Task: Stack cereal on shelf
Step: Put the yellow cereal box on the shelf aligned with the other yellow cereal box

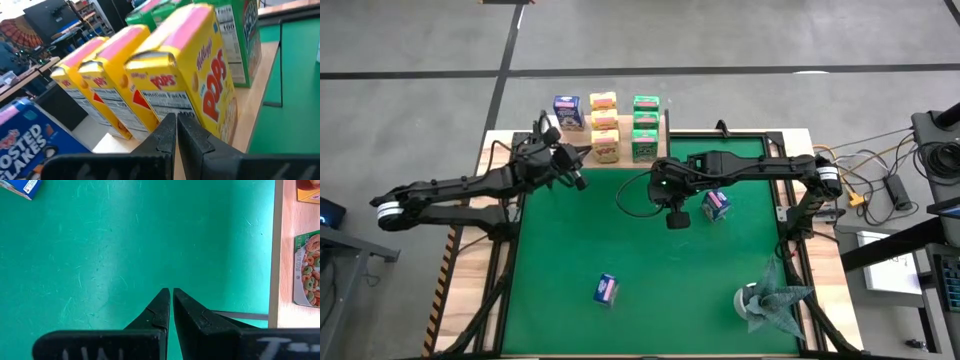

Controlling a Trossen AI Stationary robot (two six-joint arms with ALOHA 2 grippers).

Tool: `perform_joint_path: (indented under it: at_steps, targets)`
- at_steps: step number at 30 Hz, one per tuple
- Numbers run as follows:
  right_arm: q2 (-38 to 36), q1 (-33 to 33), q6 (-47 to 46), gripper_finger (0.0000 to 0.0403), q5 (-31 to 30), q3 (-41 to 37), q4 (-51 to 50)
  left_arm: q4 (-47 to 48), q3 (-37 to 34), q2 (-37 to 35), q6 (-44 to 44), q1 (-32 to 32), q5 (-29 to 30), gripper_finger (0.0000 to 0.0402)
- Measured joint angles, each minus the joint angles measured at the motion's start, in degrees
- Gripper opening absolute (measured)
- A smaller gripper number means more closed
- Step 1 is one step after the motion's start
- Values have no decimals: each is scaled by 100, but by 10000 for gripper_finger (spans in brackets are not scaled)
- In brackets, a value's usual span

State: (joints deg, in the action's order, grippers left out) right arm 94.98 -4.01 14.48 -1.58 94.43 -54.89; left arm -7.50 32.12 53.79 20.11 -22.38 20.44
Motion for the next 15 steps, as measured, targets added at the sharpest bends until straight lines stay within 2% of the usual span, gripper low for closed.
perform_joint_path:
  at_steps: [4,7,10,15]
  targets:
    - [2,0,-1,13,0,0,0,-61,0,234,41,-30,37,0]
    - [2,0,-107,13,0,0,-3,-55,9,326,23,-30,439,0]
    - [2,0,-147,13,0,0,-9,46,9,309,-27,-30,752,0]
    - [2,0,-147,13,0,0,-35,290,11,47,-256,7,755,0]
